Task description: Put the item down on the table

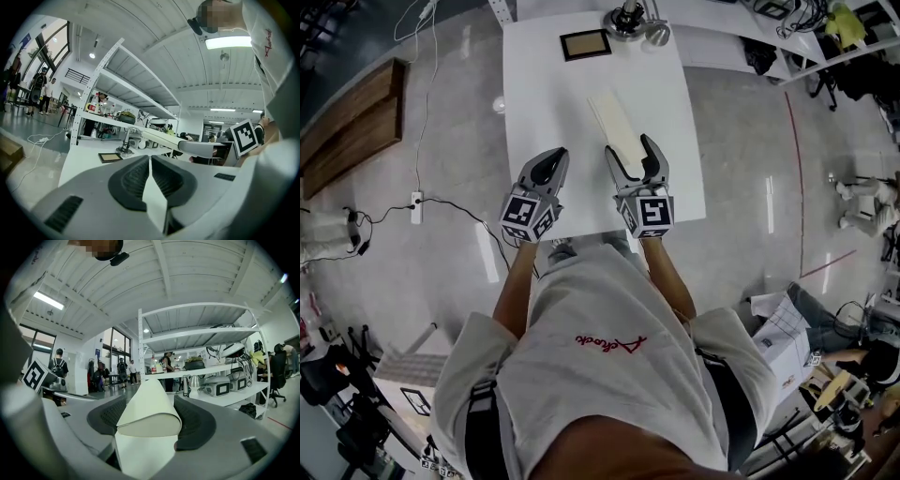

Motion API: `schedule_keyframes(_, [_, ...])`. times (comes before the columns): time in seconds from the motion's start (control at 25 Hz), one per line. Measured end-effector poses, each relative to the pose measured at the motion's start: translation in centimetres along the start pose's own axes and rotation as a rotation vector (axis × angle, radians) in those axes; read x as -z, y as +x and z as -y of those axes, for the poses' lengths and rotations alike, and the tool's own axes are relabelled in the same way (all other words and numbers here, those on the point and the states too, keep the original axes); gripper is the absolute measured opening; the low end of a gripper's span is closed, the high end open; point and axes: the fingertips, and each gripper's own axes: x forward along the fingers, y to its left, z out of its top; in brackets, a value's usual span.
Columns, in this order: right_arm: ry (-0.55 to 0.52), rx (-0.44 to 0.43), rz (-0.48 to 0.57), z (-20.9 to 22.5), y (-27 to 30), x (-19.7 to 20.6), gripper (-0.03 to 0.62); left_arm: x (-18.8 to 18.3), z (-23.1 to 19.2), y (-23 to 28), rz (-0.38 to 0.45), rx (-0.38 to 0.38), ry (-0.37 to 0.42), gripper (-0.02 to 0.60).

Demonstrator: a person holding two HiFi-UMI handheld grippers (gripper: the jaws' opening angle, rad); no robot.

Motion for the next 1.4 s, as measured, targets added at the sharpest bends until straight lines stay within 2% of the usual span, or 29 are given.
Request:
schedule_keyframes(0.64, [0.063, 0.001, -0.142, 0.2, -2.8, 6.9, 0.313, 4.8, 0.3, -0.6, -0.089, -0.040, -0.069, 0.035])
schedule_keyframes(1.12, [0.091, 0.000, -0.247, -1.9, -5.9, 12.4, 0.313, 9.0, 0.9, -2.9, -0.146, -0.037, -0.106, 0.035])
schedule_keyframes(1.4, [0.088, -0.006, -0.266, -1.4, -5.6, 13.1, 0.313, 8.5, 0.8, -3.0, -0.139, -0.056, -0.111, 0.035])
